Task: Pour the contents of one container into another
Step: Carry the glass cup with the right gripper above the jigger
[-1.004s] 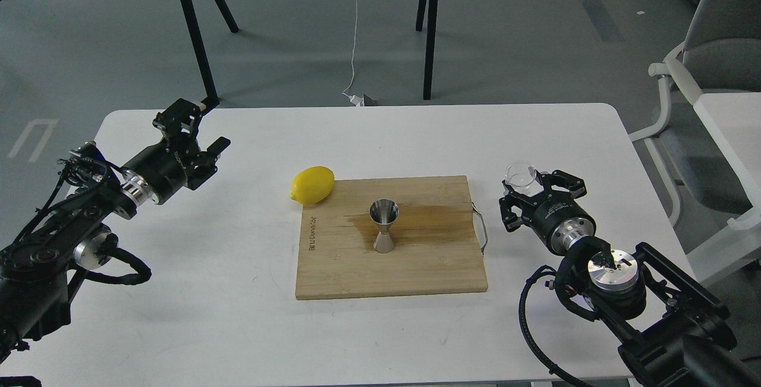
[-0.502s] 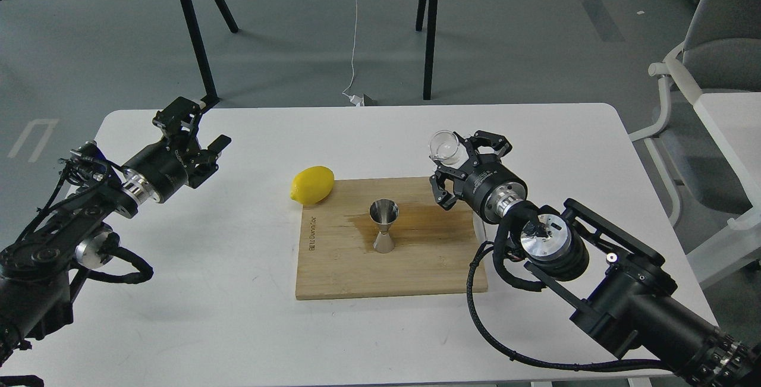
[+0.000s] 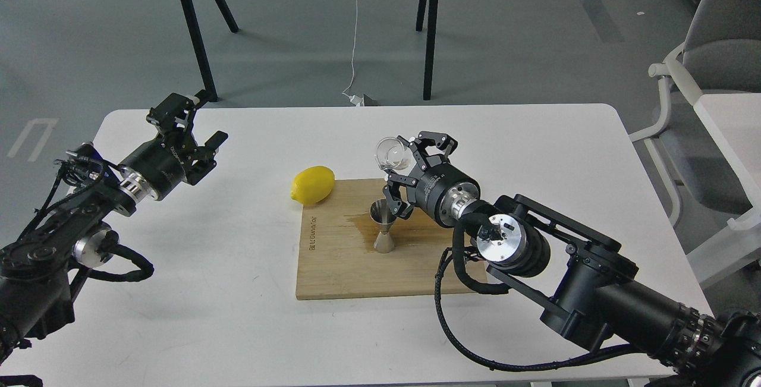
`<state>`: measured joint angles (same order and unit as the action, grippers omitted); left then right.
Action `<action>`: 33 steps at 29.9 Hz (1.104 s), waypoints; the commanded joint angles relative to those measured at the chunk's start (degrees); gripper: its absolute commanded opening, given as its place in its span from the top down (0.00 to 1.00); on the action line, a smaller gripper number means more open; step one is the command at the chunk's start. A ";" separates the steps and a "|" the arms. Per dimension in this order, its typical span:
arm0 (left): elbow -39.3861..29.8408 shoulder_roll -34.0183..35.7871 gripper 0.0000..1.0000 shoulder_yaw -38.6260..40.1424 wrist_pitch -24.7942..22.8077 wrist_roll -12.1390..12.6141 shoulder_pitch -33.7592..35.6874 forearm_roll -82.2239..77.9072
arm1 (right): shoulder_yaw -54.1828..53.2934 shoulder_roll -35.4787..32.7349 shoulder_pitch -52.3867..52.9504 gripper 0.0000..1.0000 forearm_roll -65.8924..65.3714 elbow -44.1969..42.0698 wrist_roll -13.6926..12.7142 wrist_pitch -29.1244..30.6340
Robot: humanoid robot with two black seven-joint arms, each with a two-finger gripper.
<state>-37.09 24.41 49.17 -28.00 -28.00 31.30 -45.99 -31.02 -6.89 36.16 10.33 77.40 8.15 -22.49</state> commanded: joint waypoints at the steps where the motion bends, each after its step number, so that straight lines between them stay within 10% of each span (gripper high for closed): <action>1: 0.00 0.02 0.06 -0.21 0.00 0.00 -0.10 -0.06 | 2.27 -1.55 0.93 0.56 -1.72 1.61 -0.41 -1.06; 33: 0.18 -0.33 0.06 -0.57 0.00 0.00 -0.10 -0.15 | 17.74 -13.24 12.00 0.55 -6.02 9.87 -4.28 -3.08</action>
<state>-36.94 24.08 48.51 -28.00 -28.00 31.20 -46.14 -14.80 -20.12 47.01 4.42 87.27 4.01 -25.10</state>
